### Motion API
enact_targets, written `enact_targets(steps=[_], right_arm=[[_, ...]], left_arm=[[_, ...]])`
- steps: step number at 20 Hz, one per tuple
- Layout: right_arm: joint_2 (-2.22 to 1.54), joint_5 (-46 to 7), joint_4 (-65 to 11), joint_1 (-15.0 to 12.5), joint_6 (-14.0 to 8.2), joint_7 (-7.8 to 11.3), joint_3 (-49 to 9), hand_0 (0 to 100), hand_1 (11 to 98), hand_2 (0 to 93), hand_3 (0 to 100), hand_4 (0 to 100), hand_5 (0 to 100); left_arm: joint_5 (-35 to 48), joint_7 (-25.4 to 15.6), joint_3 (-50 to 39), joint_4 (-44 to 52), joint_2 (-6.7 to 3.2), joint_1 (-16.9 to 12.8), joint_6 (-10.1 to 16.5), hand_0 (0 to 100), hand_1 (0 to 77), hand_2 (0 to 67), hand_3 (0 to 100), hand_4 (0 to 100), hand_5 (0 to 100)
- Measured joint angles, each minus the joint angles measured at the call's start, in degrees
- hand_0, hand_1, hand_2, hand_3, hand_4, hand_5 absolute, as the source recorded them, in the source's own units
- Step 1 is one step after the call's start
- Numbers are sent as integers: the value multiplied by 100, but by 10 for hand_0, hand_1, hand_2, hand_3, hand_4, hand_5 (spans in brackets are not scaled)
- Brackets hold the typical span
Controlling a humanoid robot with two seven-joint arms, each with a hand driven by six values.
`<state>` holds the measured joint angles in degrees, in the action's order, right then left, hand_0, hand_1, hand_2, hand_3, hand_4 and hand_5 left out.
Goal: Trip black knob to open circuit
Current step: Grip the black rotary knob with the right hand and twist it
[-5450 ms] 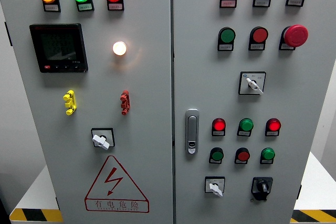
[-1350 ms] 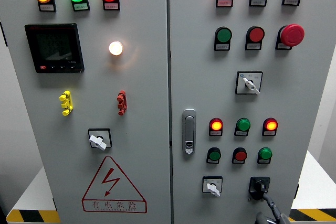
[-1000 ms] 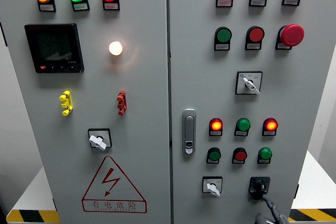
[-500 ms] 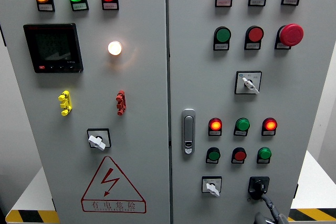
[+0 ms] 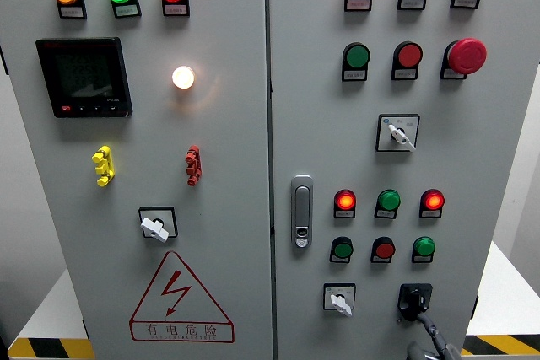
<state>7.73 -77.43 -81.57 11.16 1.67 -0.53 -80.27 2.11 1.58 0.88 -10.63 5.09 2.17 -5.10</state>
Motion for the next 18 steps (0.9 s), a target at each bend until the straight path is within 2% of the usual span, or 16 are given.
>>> enact_targets(steps=[18], right_arm=[[0,0,-34,0,0,-1,23,1000,483,36,978,1000,1000]], left_arm=[[0,0,0,0,0,-3,0,0,0,194,262,98,86]])
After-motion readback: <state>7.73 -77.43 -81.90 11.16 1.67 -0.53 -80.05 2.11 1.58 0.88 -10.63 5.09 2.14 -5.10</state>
